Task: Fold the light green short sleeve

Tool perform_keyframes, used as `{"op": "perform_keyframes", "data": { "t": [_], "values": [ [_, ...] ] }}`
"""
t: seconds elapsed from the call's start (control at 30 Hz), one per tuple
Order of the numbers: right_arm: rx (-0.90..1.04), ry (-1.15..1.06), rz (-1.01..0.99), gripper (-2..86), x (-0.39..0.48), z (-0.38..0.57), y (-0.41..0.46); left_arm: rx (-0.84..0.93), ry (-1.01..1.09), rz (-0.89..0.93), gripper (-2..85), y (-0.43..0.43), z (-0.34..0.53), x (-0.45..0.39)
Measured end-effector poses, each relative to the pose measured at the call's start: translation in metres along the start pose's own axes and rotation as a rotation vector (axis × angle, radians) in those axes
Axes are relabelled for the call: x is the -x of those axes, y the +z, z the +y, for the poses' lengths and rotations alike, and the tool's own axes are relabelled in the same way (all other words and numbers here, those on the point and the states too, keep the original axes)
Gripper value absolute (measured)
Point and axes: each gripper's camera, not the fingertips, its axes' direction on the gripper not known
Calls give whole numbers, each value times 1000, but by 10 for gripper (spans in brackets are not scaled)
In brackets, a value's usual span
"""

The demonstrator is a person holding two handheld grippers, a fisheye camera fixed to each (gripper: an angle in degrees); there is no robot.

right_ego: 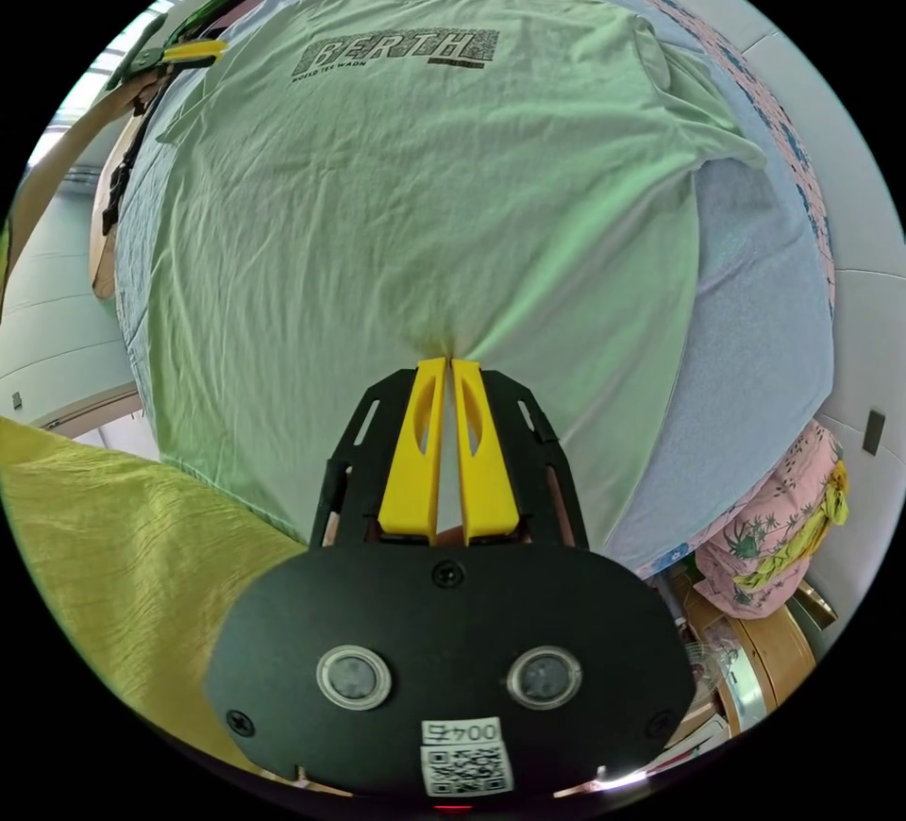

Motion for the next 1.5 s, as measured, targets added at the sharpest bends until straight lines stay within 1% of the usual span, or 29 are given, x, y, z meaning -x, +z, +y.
{"op": "perform_keyframes", "data": {
  "t": [0.1,0.17,0.3,0.37,0.47,0.57,0.6,0.7,0.77,0.87,0.9,0.97,1.0,1.1,1.13,1.2,1.27,1.4,1.5],
  "values": [
    [0,15,-7,-2,-1,-2,3,6,7,39,81,13,-12,-4],
    [5,19,-4,-2,-1,-5,5,22,-7,57,48,18,-16,-10],
    [11,12,13,-4,1,-8,8,3,-60,-38,24,8,-13,-22],
    [15,15,12,-4,0,-10,10,-25,-157,-104,18,-8,-7,-22],
    [16,27,2,-4,-1,-12,13,53,-275,-189,17,-6,0,-17],
    [18,26,8,-3,-1,-14,15,137,-369,-170,23,20,11,-6],
    [19,25,12,-3,0,-14,16,138,-389,-165,25,24,15,-4],
    [25,16,29,-2,2,-17,18,140,-536,-138,38,32,34,15],
    [28,20,34,-2,3,-19,20,93,-645,-94,56,28,53,31],
    [27,20,36,-1,3,-20,22,19,-697,-55,81,15,78,44],
    [27,21,35,-1,3,-20,23,-5,-699,-44,84,10,84,45],
    [25,24,30,-1,2,-21,24,-131,-674,11,84,-14,113,43],
    [24,25,29,-1,2,-21,24,-156,-662,17,83,-19,121,41],
    [19,30,26,0,1,-22,26,-272,-495,137,78,-36,164,8],
    [16,29,29,1,2,-22,27,-304,-417,208,77,-38,178,-11],
    [13,28,32,1,2,-22,28,-297,-331,249,78,-34,194,-40],
    [15,28,30,1,2,-24,29,-252,-266,204,84,-25,202,-69],
    [25,25,31,1,2,-27,31,-255,-274,151,81,-18,202,-73],
    [29,21,44,2,4,-29,33,-241,-256,129,48,-16,196,-66]
  ]
}}
